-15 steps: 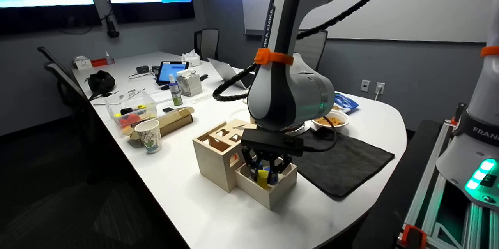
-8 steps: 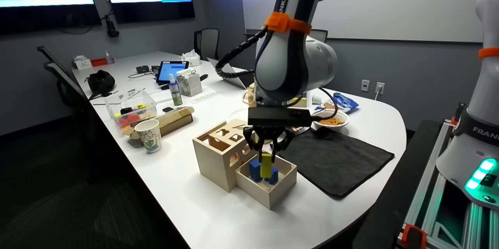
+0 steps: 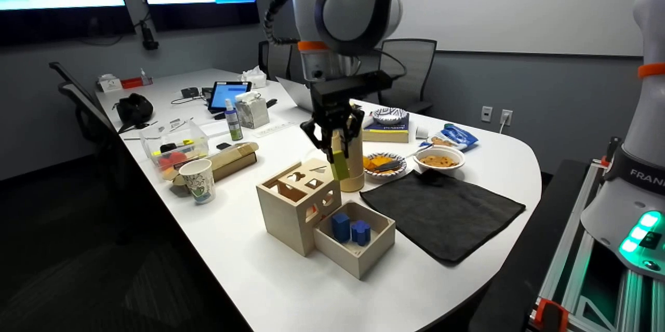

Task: Pick up the yellow and blue objects and put them in the box

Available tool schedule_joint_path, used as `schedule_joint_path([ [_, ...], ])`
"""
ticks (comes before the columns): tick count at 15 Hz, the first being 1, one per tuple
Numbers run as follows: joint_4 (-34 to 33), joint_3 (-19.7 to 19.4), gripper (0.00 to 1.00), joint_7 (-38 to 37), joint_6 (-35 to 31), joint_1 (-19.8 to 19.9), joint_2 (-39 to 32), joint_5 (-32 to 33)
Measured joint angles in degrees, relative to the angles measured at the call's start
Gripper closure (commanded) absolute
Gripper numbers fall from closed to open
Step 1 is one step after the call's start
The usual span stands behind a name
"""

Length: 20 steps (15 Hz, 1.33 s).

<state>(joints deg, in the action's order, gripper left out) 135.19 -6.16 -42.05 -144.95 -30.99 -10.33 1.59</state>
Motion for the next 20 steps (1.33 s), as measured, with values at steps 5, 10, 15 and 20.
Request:
schedule_joint_path([
  [5,-8.0,8.8,0.89,4.3,8.0,5.3,0.5,8.6],
  [10,-7.2,10.8,0.89,3.0,-1.1,7.2,-1.1,17.7],
  [15,-5.2,7.8,0.89,-3.4,-12.0,7.8,-4.3,27.9],
  [20,-4.7,4.6,0.89,-6.4,-16.5,7.7,-7.1,31.8],
])
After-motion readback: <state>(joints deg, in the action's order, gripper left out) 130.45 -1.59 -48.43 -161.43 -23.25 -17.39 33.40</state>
